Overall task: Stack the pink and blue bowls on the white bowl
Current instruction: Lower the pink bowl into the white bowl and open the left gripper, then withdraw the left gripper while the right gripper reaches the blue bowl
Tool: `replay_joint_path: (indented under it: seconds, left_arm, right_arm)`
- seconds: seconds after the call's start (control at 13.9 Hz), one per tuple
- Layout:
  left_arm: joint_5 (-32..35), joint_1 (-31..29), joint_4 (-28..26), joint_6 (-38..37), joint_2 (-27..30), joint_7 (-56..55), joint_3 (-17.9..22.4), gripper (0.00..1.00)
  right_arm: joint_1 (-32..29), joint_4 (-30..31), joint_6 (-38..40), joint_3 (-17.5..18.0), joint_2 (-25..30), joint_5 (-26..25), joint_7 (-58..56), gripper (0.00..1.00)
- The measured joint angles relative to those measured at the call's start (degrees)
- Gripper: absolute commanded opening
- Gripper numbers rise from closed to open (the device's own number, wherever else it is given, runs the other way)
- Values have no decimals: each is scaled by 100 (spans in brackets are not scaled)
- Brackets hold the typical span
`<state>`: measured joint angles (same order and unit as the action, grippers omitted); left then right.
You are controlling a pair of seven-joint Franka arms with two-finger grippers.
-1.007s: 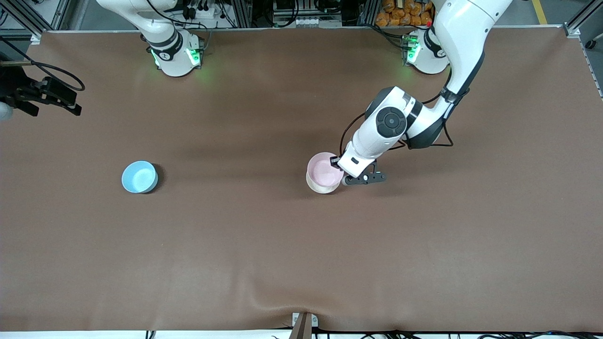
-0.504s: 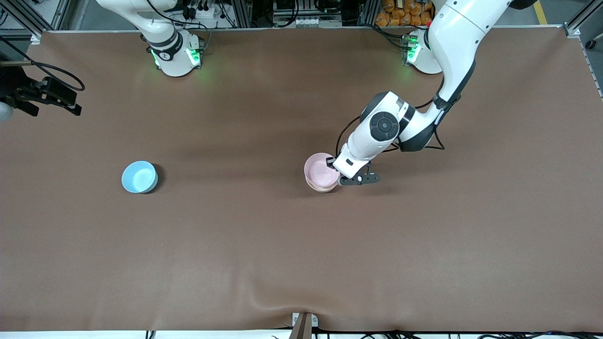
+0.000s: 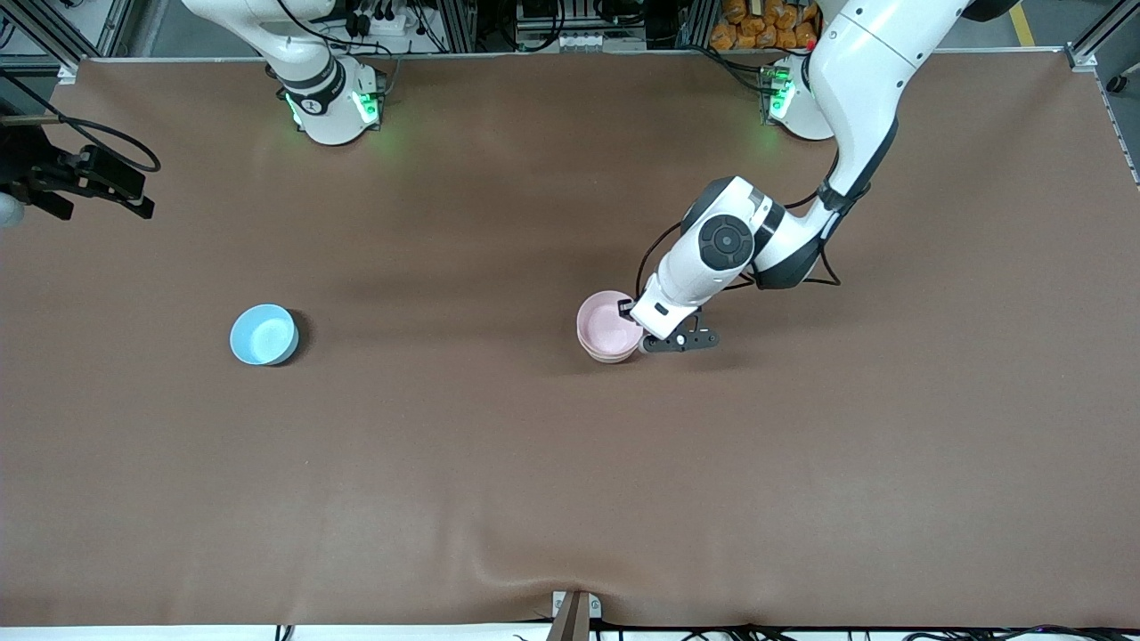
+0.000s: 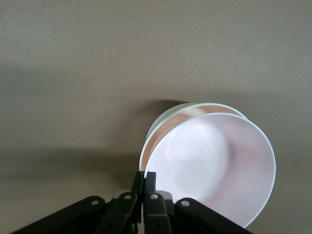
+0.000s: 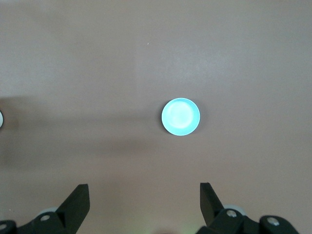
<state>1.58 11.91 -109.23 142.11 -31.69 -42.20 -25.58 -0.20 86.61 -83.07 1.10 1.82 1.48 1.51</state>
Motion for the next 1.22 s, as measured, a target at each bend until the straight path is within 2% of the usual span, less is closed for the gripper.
replay_joint_path:
  seconds: [0.07,0.14,0.22,0.29,0.58,0.72,0.94,1.08,1.22]
  left_arm:
    - [5,0,3,3,0,0,13,15]
    - [10,0,4,4,-1,0,29,42]
    - [11,0,5,6,-4,1,45,76]
    - [11,-3,8,9,-6,1,57,100]
    - [34,-28,155,-6,56,3,167,100]
    - [56,-181,382,-462,428,28,368,100]
    - [77,-951,1115,-2305,1323,331,449,100]
    - [83,-1539,1709,-3458,1814,972,468,100]
    - [84,-2053,2159,-4252,2175,1587,477,100]
  right_arm:
    - [0,0,-1,0,0,0,0,100]
    - [0,0,-1,0,0,0,0,100]
    - [0,0,-1,0,0,0,0,100]
    - [0,0,-1,0,0,0,0,100]
    - [0,0,0,0,0,0,0,100]
    - [-3,4,0,-2,-4,0,0,100]
    - [-121,13,-2,-28,-46,0,7,100]
    - [-312,36,-6,-46,-174,0,1,100]
    - [-412,45,-24,-62,-440,-13,0,100]
